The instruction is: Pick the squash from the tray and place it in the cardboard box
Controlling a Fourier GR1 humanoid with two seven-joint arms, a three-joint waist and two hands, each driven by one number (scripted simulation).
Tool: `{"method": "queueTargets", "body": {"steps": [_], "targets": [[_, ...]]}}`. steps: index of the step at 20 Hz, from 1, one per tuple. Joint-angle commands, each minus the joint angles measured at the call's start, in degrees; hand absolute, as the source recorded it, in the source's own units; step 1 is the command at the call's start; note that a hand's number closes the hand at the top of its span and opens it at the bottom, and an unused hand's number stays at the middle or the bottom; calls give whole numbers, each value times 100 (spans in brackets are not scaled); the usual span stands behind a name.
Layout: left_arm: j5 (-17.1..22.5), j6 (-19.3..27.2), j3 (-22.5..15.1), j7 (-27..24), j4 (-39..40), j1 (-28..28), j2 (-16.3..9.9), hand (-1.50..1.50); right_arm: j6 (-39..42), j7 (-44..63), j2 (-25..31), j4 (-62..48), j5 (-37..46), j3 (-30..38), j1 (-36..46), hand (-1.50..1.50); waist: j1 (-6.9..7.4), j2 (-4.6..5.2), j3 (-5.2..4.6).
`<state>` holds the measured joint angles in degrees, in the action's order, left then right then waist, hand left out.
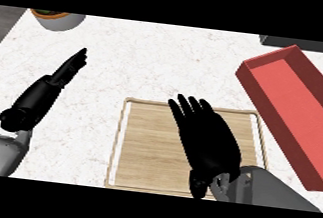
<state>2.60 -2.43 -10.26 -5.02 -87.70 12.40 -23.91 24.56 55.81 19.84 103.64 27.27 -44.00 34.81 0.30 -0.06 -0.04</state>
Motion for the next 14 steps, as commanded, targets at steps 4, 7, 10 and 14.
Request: {"method": "queueTargets", "body": {"steps": [4, 7, 10, 14], "targets": [[-184, -97, 73, -93, 158, 19, 238, 0, 492, 394, -411, -287, 551, 279, 122, -150, -28, 2, 1], [0, -345, 370, 237, -229, 56, -39, 0, 215, -127, -594, -1069, 961, 208, 46, -150, 22, 4, 4], [-301, -214, 224, 76, -154, -119, 297, 0, 349, -146, -634, -752, 1299, 162, -359, -150, -16, 0, 4], [-343, -246, 330, 186, -182, -42, 327, 0, 106, -463, -757, -1473, 1791, 73, -447, -150, -4, 6, 4]]}}
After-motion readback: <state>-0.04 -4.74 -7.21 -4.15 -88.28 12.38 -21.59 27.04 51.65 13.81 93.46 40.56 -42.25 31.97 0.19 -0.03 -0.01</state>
